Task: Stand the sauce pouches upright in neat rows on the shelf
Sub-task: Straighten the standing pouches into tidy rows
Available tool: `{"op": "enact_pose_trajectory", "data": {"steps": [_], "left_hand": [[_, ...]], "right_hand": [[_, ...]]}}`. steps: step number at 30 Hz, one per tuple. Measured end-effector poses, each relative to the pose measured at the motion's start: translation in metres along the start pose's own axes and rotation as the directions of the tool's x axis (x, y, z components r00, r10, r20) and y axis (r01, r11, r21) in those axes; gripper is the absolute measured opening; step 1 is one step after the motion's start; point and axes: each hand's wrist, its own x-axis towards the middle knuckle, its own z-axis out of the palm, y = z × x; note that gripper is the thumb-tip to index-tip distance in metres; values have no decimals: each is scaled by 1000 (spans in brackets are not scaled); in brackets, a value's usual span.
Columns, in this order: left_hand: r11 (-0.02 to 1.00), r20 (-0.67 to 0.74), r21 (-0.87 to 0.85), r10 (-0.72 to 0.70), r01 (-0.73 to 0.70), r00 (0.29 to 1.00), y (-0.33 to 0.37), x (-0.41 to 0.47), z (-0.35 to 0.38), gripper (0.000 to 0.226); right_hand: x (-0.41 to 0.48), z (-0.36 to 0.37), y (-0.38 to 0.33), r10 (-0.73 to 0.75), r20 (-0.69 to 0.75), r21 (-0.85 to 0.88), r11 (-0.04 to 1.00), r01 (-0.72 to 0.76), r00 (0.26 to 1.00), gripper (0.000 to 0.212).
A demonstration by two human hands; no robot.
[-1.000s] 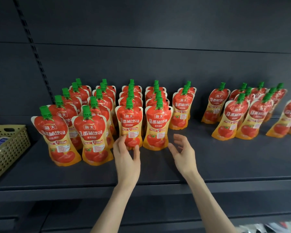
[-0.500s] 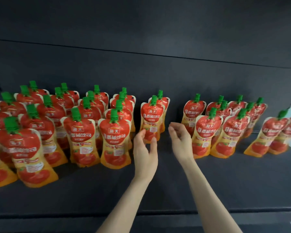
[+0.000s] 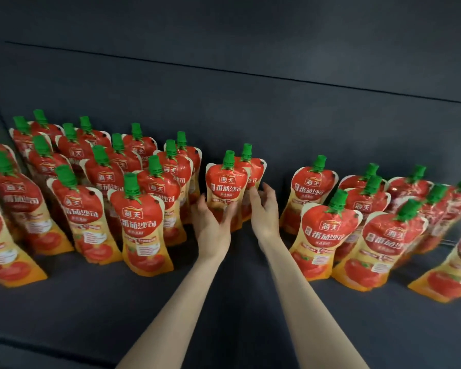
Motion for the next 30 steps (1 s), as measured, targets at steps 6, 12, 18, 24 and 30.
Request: {"op": "enact_pose_trajectory", "data": {"steps": [6,12,18,24,30], "left_hand": [[998,10,52,-24,23,1000,0,2,0,68],[999,25,-4,49,-48,999,5,-8,-6,54],[982,-24,-53,178,-179,984,15,-40,-31,40],[973,-21,-184,137,-138,990,14,-86,-68,32],[951,4,-271,155,-148,988,7,-120,-110,27]], "right_hand": [[1,-1,8,-6,13,-77,997,7,1000,37],[-16,-7,-8,-76,-54,-140,988,67,996,20],[-51,-14,-13,-205,-92,-215,960,182,974,14],[-101,-30,-18,-176,-129,-17,984,175,976,20],[-152,-23,-24,-126,-107,175,974,143,986,20]]}}
